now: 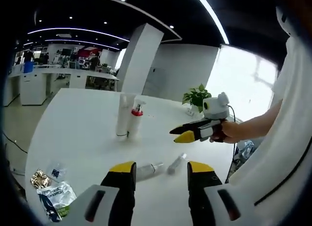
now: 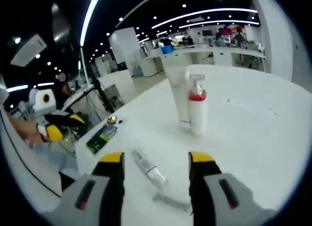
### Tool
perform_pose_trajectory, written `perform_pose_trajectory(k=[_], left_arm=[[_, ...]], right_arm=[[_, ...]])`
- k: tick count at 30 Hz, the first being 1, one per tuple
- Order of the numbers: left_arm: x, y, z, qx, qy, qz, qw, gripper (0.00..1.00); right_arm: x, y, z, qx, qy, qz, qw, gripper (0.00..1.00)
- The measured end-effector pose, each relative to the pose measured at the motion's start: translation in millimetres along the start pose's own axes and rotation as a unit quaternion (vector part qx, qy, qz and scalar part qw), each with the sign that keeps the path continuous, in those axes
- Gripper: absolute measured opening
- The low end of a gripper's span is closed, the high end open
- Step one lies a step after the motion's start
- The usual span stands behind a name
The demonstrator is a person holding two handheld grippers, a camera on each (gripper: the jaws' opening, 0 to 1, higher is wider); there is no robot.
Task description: Arrange the skincare products in the storage area until every visible bottle or jar stands upright without overlapping.
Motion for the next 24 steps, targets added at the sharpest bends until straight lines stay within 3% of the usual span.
perform_pose_trajectory(k=[8,12,17,24], left_arm=[[13.5,11.6,8.8,0.012,0.030,0.015,0.9994,0.46],[17.5,14.6,18.6,0.015,0.055,0.058,0.9967,0.47],[14.7,19.2,46.5,0.038,0.093,0.117,0.9880,0.51],[15.2,36.2,83.9,0.051,0.156,0.193,0.9675,0.51]], right_arm=[[13.5,6.6,-7.5,0.024,0.012,0.002,0.9996,0.51],[20.5,9.9,-13.3,0.035,0.017,0.010,0.9992,0.51],[32.4,14.9,-25.6,0.056,0.020,0.023,0.9979,0.51],[56.3,26.1,-43.7,0.091,0.024,0.047,0.9944,0.51]])
Point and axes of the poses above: the point that each gripper's makers call its tool centre point, and the gripper's own axes: z roughly forward along the fingers, y roughly to its left, x roughly out of its underside, the point moved 3 cm from there along -z, roughly backward along the fingers, and after that the axes turned 10 degrees about y, right-handed, at the moved point
